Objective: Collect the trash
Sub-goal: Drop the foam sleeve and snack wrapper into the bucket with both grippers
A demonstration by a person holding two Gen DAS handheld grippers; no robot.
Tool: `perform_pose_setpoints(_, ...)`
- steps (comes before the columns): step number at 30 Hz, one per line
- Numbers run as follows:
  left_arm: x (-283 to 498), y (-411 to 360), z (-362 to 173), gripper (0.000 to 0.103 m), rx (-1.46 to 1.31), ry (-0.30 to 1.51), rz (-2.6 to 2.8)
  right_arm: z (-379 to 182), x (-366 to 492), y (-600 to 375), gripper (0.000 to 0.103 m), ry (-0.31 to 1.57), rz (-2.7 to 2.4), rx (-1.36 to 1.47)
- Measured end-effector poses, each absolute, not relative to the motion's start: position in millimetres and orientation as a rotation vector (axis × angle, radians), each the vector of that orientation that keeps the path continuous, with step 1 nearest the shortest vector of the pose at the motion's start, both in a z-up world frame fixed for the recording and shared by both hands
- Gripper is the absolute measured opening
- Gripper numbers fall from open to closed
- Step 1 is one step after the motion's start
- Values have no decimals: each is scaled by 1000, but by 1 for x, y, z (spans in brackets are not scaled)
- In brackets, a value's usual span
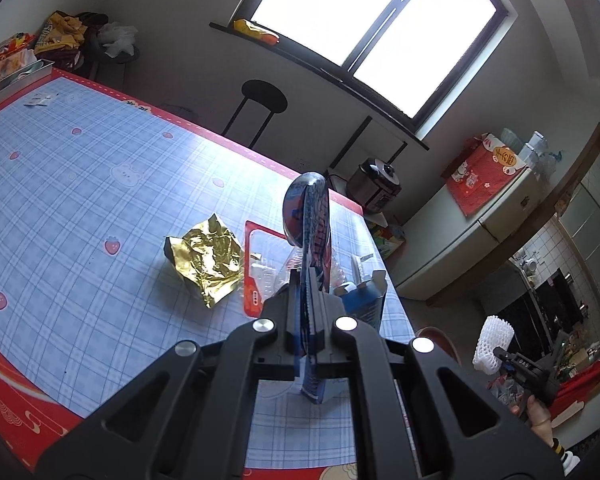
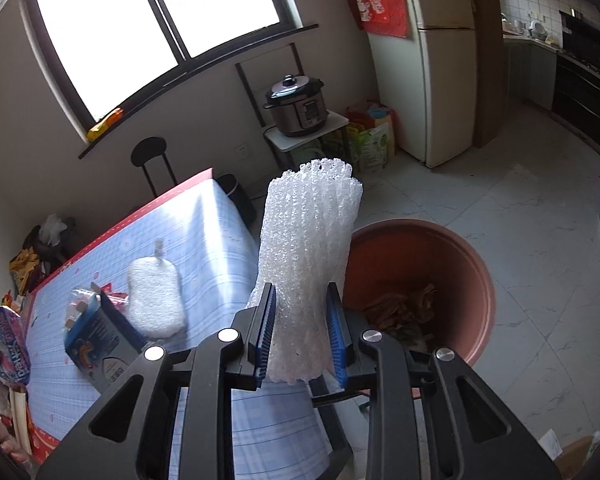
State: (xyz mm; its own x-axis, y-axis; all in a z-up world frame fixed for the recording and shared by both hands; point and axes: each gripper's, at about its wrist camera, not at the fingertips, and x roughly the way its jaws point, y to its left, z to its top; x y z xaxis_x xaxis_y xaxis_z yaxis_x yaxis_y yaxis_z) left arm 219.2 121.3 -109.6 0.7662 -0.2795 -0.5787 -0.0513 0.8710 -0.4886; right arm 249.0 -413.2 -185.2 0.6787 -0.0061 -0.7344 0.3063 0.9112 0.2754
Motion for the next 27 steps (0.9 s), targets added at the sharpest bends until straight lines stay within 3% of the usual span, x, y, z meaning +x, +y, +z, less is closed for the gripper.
perform_pose_setpoints(5,225,91,-102,6,-483,693,-147,-198,255,-456,25,831,-235,379)
perform_pose_setpoints(9,228,69,-99,6,-464,702,-156,-207,263,-476,34,853,-238,378)
perform_pose_setpoints(12,231,55,-96,6,-442,704,-170,-205,264,-484,57,843,-242,377)
perform_pose_setpoints(15,236,39,-92,6,-416,700,-194,-196,260,-485,73,803,-237,366)
perform_pose_setpoints(19,245,16,-85,6,-390,694,-242,-182,250,-490,84,777,-239,355)
perform_pose_setpoints(21,250,1,-81,6,-373,693,-276,-171,242,-493,97,751,-269,346)
perform_pose_setpoints(27,269,-58,-71,6,-319,686,-415,-140,210,-503,98,680,-343,336)
